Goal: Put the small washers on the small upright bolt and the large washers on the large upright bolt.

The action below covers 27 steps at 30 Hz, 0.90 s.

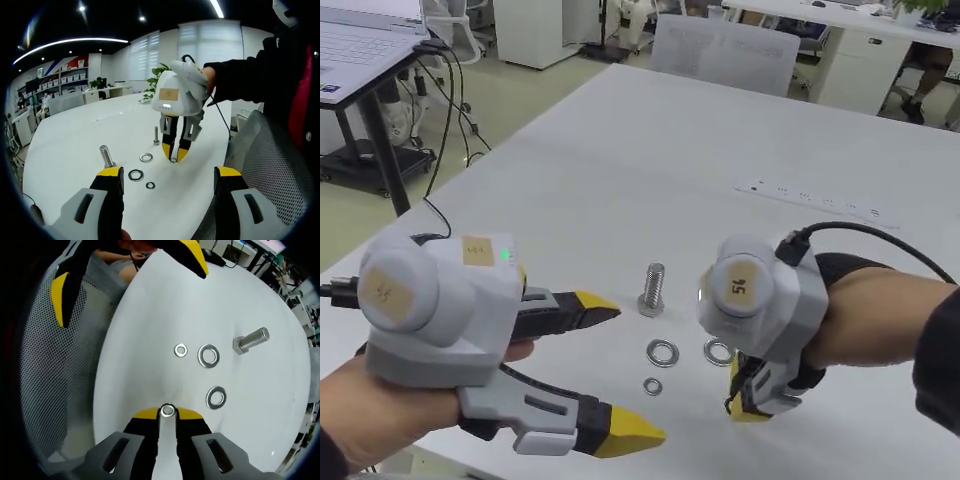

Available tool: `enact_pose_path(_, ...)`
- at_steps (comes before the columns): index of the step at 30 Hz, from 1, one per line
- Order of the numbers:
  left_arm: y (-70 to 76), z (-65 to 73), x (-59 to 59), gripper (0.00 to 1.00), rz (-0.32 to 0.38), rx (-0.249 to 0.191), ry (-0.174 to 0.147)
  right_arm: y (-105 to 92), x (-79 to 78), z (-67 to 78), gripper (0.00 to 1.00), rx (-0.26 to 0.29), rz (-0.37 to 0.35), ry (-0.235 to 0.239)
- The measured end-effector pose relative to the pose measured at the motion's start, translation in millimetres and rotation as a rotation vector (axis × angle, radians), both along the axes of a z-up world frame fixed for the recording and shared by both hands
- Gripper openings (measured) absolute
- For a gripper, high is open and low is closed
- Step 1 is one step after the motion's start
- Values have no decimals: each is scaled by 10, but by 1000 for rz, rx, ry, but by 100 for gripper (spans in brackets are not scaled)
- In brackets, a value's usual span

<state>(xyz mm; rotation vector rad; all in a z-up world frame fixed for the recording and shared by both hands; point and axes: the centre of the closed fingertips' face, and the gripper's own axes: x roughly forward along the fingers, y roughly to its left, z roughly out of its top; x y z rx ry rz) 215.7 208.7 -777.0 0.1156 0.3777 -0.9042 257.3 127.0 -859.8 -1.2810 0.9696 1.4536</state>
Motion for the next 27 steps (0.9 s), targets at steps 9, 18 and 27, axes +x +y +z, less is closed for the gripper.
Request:
enact_pose_path(9, 2, -1, 2, 73, -3, 0, -1, -88, 81, 187, 12, 26, -34, -18)
enact_pose_path(18, 12, -6, 4, 73, -1, 2, 1, -184, 156, 338, 12, 55, -73, -32)
enact_pose_path(27, 20, -26, 8, 73, 0, 5, 8, -277, 206, 462, 12, 75, -97, -45)
